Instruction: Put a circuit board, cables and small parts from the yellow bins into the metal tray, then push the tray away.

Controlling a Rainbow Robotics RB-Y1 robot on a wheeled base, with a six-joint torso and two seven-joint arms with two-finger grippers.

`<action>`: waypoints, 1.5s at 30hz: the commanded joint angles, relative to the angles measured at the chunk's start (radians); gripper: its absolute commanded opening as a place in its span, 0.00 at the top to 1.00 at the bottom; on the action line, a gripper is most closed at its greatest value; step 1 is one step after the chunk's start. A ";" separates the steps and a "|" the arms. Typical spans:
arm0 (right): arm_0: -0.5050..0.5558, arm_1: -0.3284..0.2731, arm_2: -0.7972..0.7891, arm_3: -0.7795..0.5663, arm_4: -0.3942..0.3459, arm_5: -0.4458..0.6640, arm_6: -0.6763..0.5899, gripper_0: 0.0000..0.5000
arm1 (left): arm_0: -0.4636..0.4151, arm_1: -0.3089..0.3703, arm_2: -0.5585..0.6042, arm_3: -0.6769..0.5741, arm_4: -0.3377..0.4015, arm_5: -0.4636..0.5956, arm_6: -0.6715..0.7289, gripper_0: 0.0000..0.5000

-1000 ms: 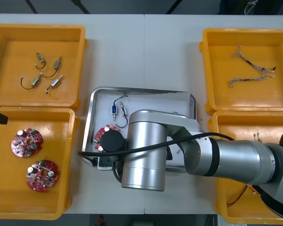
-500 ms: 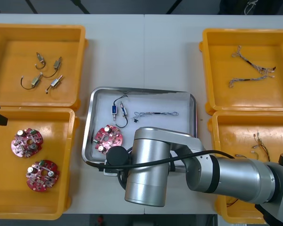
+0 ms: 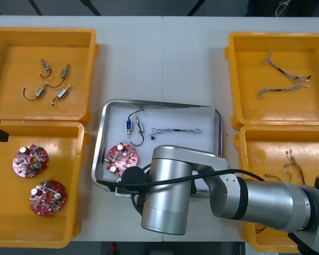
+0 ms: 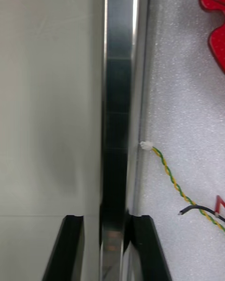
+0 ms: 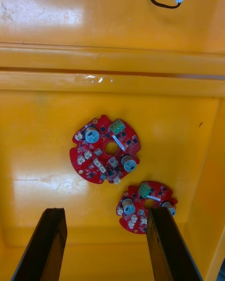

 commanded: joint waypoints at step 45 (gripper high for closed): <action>-0.414 -0.142 0.019 0.137 -0.051 -0.144 0.020 1.00 | 0.017 0.054 -0.005 -0.019 -0.009 0.008 0.006 0.00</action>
